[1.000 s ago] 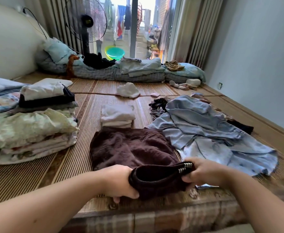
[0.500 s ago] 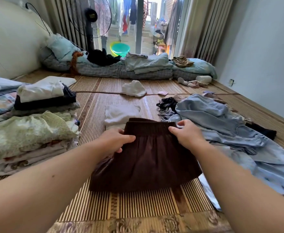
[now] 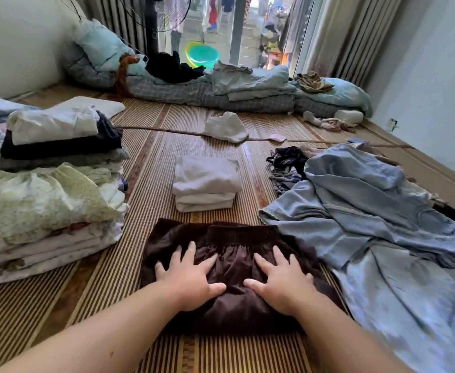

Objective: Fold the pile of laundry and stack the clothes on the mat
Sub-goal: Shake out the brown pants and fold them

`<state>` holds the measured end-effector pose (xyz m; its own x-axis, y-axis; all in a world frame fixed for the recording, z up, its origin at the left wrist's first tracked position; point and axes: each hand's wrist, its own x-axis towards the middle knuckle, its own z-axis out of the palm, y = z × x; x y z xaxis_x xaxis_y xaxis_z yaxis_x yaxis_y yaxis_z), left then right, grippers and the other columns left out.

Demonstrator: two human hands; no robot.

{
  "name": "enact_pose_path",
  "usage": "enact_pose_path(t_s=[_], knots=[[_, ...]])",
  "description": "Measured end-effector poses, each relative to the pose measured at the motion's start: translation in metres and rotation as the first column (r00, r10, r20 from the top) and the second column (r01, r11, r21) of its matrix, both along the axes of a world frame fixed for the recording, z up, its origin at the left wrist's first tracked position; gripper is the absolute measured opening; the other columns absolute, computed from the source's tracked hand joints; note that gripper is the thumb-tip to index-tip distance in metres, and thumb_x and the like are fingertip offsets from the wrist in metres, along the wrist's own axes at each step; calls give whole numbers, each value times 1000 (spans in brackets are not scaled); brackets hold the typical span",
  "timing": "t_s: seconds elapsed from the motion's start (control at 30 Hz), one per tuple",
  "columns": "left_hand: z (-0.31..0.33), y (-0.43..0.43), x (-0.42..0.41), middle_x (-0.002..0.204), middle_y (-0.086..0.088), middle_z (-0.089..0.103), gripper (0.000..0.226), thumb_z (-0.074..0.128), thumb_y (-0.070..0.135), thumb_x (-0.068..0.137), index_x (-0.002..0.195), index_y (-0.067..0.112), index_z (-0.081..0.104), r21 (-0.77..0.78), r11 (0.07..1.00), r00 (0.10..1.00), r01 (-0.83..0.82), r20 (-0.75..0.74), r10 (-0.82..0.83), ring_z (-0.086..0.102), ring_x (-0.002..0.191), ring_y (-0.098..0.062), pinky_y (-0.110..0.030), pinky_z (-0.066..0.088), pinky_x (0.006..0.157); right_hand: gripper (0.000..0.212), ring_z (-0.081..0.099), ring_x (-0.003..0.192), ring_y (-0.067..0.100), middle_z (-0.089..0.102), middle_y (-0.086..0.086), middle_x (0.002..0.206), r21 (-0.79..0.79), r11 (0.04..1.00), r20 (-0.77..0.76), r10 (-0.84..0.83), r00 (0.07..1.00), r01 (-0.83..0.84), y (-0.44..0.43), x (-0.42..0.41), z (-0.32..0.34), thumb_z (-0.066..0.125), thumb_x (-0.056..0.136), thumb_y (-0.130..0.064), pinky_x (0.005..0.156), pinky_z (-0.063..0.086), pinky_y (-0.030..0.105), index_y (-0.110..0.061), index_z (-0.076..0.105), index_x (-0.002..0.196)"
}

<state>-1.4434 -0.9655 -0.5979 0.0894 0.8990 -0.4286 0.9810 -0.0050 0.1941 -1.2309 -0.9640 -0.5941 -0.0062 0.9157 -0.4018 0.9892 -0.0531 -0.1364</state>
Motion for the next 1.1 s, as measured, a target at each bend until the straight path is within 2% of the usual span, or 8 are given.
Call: enact_pose_path(t_s=[0.5,0.6,0.7,0.8,0.87,0.93,1.0,1.1], knots=[[24,-19,-37,163,-3,-6,79,49,74,78,146,56,15,-38,998,998,-45,-35,44,0,148,-34,-58,12,114,84,0,149,35,-2,-1,164,-12,999,-213,28,977,-31,-14,-18,16,54,77,-74,119,7,44,-47,22,149],[45,-9,-48,158,-8,26,71,60,53,73,141,47,42,-1,996,990,-93,109,93,31,141,-28,-44,29,115,77,21,147,28,20,9,160,113,993,-320,-4,947,42,-7,-33,35,60,78,-67,119,17,37,-35,40,146],[74,14,-54,125,5,64,48,62,30,76,124,29,65,171,976,930,-137,361,68,61,98,-10,-22,48,86,69,39,136,23,44,10,146,382,917,-366,33,930,117,17,-40,69,61,83,-57,112,32,36,-26,46,143],[94,53,-55,110,10,63,46,62,27,84,129,31,58,258,954,887,-152,462,16,54,61,-1,-10,40,52,73,41,134,23,43,6,146,412,908,-406,110,907,75,61,-47,100,63,84,-55,108,35,42,-31,36,147],[103,83,-52,120,2,62,51,63,28,84,134,33,54,287,939,872,-190,489,27,53,54,-3,-15,38,45,76,41,134,24,41,5,149,387,920,-422,124,898,54,94,-52,113,66,84,-53,108,36,42,-32,32,149],[104,117,-50,139,-5,52,61,64,29,85,142,33,44,280,933,876,-225,477,68,61,76,-12,-23,46,58,78,42,133,27,41,7,150,368,929,-396,110,912,48,133,-61,116,66,84,-51,107,36,39,-30,30,150],[98,153,-49,146,-8,45,74,66,31,84,150,29,31,242,930,877,-276,459,141,59,108,-24,-35,51,85,80,41,135,29,40,8,151,324,942,-401,59,914,82,172,-71,109,66,85,-51,107,35,38,-26,28,151],[77,197,-49,141,-11,49,78,67,34,85,149,17,27,90,914,804,-395,517,296,53,121,-29,-39,45,100,83,40,135,33,40,12,150,200,962,-456,-79,886,189,220,-80,87,64,85,-53,111,35,45,-17,27,150]])
